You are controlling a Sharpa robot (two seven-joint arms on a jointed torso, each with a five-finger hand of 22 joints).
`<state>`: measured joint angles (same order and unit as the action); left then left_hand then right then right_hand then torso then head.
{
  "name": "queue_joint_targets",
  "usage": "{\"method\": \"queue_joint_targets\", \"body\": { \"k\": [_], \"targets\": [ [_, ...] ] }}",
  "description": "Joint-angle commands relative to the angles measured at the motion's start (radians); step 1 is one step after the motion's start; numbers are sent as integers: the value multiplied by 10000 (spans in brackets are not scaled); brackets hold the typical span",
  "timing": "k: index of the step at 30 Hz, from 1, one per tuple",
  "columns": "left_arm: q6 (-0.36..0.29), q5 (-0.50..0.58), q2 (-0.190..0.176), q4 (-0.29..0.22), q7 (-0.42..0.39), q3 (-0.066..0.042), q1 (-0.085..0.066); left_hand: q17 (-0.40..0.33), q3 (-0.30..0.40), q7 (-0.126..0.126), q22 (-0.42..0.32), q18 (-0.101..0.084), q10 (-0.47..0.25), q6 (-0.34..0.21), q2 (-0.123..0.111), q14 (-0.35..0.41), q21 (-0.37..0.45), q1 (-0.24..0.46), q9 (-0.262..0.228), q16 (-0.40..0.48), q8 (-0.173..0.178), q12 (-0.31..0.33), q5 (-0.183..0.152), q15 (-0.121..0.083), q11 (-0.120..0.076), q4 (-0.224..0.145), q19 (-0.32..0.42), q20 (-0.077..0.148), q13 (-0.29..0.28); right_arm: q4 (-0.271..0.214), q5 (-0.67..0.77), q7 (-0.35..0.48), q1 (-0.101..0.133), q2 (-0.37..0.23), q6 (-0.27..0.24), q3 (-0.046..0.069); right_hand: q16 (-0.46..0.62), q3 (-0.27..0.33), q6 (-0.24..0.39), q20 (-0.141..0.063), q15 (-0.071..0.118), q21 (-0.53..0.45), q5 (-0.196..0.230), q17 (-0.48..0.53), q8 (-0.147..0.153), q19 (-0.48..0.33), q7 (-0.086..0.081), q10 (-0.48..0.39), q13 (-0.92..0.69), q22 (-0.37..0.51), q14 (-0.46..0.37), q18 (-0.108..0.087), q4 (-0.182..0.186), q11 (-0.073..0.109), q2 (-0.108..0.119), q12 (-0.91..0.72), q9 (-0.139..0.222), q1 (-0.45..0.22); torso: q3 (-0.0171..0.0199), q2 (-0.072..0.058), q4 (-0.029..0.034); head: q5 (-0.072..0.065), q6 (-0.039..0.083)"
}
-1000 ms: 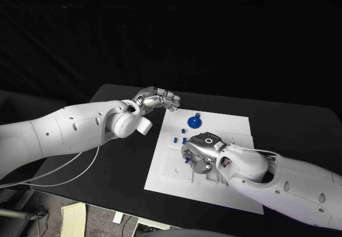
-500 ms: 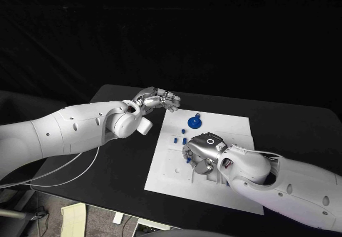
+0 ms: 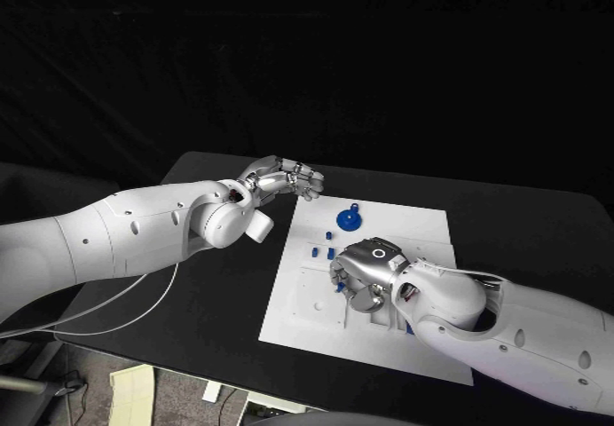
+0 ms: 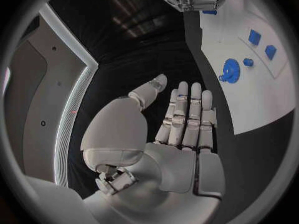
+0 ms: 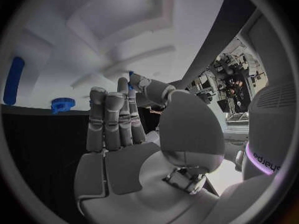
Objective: Assemble the parts on the task board
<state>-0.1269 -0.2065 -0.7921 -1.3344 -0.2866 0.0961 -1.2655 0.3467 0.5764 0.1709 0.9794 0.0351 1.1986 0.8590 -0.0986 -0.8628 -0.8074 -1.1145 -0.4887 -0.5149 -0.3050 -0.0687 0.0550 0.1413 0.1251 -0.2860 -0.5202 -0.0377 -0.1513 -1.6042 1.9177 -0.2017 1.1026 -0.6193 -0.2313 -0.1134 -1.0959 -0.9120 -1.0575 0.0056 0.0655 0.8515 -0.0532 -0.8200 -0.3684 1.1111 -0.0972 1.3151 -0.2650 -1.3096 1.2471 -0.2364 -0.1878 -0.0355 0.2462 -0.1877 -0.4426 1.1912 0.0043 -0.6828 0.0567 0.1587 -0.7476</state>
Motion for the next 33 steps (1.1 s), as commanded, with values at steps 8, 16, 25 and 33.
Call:
{"method": "queue_joint_targets", "body": {
  "k": [8,16,25,33],
  "targets": [
    [33,63,14,-29,-90,-8,-10,19,-54,-11,17,169,-68,-82,52,-74,70,-24,13,59,-58,-17,59,12,6,9,-13,-41,16,44,199,-39,-10,95,259,-6,-28,0,-73,-38,87,40,-32,-15,-32,60,-26,58,-14,-170,8,-253,-47,-8,-34,64,-7,-29,-15,0,13,-20,7],
    [36,65,11,-23,-88,-8,-10,23,-55,-11,18,170,-68,-82,53,-76,73,-26,13,66,-59,-17,59,13,6,8,-15,-42,19,-19,189,-24,-10,105,186,-6,-29,-2,-75,-38,87,41,-31,-17,-32,60,-26,61,-17,-170,8,-253,-46,-8,-37,66,-6,-35,-10,2,11,-20,-1],
    [30,68,11,-29,-85,-8,-10,29,-53,-11,19,171,-68,-83,55,-78,77,-32,13,77,-60,-18,60,13,6,7,-17,-42,24,-8,58,-17,-10,89,261,-6,-30,-5,-78,-38,88,42,-32,-21,-32,62,-25,66,-22,-169,9,-254,-48,-7,-40,70,-6,-40,-5,-1,3,-15,-27],
    [34,68,8,-34,-81,-8,-10,35,-54,-11,21,172,-70,-85,54,-78,80,-36,14,89,-61,-17,60,14,7,6,-19,-43,30,108,119,-84,-9,157,393,-7,-30,-8,-76,-38,87,42,-35,-25,-29,61,-26,65,-26,-169,7,-253,-51,-8,-43,76,-4,-46,-5,0,6,-5,-38]
  ]
}}
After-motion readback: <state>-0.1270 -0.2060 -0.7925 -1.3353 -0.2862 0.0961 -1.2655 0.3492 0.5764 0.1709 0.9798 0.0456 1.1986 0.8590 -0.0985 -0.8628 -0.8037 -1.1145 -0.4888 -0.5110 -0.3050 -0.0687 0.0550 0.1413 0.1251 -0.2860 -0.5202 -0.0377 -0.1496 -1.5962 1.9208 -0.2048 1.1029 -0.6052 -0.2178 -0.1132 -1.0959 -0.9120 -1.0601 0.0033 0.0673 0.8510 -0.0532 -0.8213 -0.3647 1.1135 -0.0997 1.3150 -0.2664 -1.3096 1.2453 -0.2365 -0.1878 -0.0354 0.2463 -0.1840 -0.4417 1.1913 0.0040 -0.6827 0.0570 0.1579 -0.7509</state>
